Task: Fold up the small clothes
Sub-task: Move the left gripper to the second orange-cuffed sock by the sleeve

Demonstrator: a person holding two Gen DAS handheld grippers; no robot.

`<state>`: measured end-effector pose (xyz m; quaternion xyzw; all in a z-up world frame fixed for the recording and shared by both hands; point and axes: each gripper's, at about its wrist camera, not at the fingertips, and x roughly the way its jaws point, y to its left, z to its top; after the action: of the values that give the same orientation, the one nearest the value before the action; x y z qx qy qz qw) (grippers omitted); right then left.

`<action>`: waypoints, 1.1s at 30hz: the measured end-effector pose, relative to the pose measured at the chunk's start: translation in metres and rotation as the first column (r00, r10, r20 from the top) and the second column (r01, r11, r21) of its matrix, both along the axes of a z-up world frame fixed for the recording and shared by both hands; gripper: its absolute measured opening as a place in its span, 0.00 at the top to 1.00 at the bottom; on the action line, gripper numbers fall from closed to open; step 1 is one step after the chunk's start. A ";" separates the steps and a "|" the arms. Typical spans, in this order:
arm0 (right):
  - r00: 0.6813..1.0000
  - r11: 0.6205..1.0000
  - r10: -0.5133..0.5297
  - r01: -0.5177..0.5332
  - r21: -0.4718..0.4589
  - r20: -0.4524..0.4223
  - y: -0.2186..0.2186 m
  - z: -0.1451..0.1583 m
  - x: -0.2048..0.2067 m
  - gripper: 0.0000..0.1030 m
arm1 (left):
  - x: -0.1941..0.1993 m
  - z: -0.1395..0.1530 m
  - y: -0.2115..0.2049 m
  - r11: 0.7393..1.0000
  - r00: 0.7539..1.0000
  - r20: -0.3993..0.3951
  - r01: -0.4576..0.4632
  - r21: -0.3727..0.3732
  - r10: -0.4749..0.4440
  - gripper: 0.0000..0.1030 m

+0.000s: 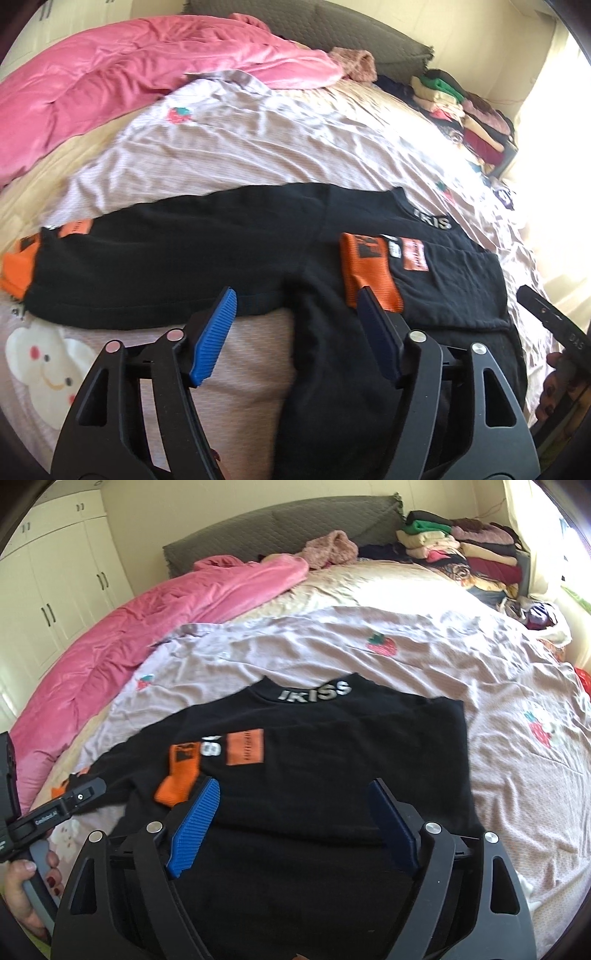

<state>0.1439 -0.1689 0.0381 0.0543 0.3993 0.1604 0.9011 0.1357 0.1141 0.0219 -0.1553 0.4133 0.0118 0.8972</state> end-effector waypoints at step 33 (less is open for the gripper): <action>0.958 0.959 0.284 -0.283 -0.031 0.038 0.143 0.006 -0.018 0.21 | -0.075 -0.026 0.179 0.918 0.921 -0.043 -0.390 -0.072 0.388 0.33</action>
<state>0.1259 -0.0260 0.0443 -0.0181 0.3858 0.2842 0.8775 0.0609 0.2928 -0.0040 -0.2696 0.3870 0.1756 0.8641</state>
